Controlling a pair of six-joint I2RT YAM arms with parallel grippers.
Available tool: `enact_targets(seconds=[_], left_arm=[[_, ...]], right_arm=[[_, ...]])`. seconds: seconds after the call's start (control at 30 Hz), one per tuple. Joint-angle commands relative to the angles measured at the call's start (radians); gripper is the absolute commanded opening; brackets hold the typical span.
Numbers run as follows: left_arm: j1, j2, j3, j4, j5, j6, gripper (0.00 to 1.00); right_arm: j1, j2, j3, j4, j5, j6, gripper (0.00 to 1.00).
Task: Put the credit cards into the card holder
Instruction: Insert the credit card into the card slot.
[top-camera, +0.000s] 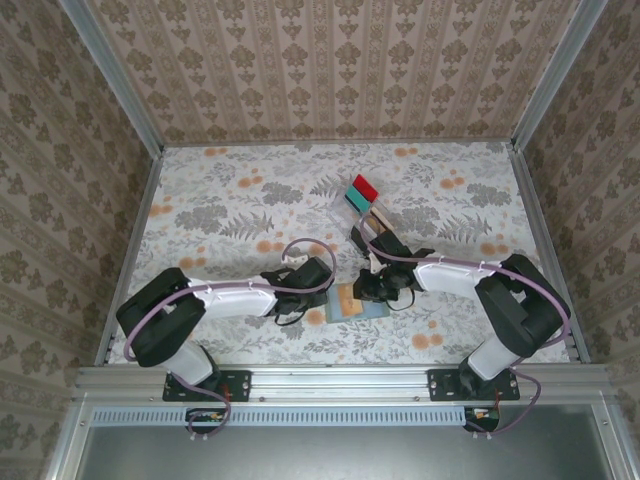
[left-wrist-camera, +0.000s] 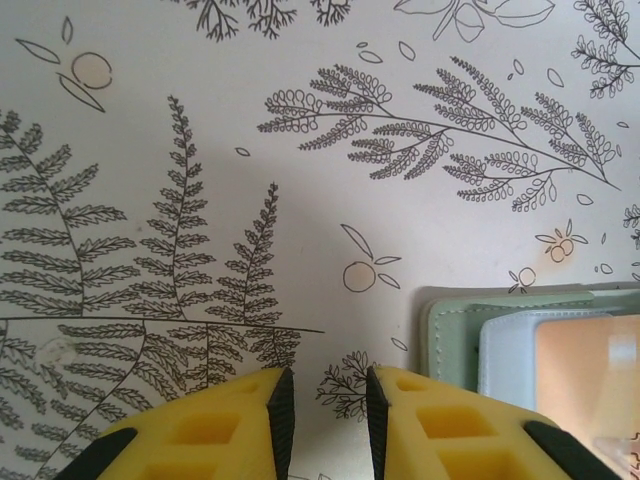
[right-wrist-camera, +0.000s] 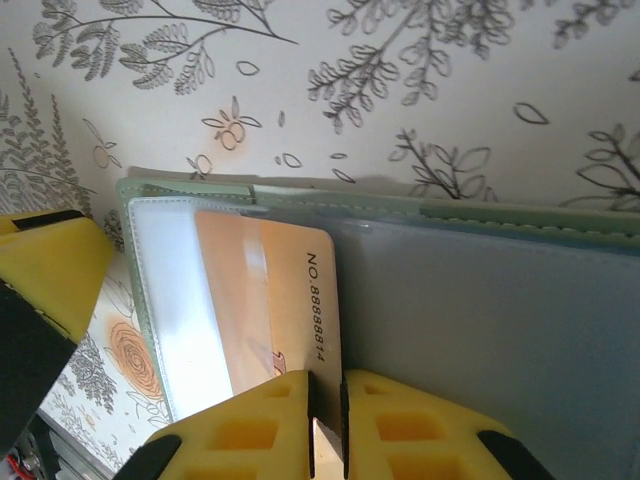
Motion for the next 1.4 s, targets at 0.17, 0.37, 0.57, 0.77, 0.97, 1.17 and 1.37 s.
enact_targets(seconds=[0.17, 0.37, 0.57, 0.77, 0.97, 1.17, 1.37], left_arm=[[-0.022, -0.006, -0.029, 0.155, 0.094, -0.018, 0.40], [-0.027, 0.053, -0.019, 0.148, 0.107, -0.052, 0.39], [-0.031, 0.095, -0.019, 0.143, 0.119, -0.066, 0.27], [-0.036, 0.097, -0.031, 0.141, 0.109, -0.086, 0.20], [-0.036, 0.097, -0.028, 0.149, 0.108, -0.090, 0.19], [-0.039, 0.103, -0.030, 0.172, 0.112, -0.101, 0.18], [-0.041, 0.100, -0.030, 0.170, 0.103, -0.114, 0.19]], right_arm=[[0.012, 0.044, 0.012, -0.042, 0.024, 0.048, 0.16], [0.019, 0.044, 0.012, -0.014, -0.022, 0.051, 0.19], [0.023, 0.022, 0.021, -0.031, -0.031, 0.047, 0.21], [0.024, 0.015, 0.061, -0.147, 0.030, -0.001, 0.23], [0.027, 0.052, 0.074, -0.105, -0.063, -0.009, 0.10], [0.064, 0.088, 0.098, -0.052, -0.092, 0.027, 0.10], [0.075, 0.100, 0.105, -0.044, -0.077, 0.070, 0.12]])
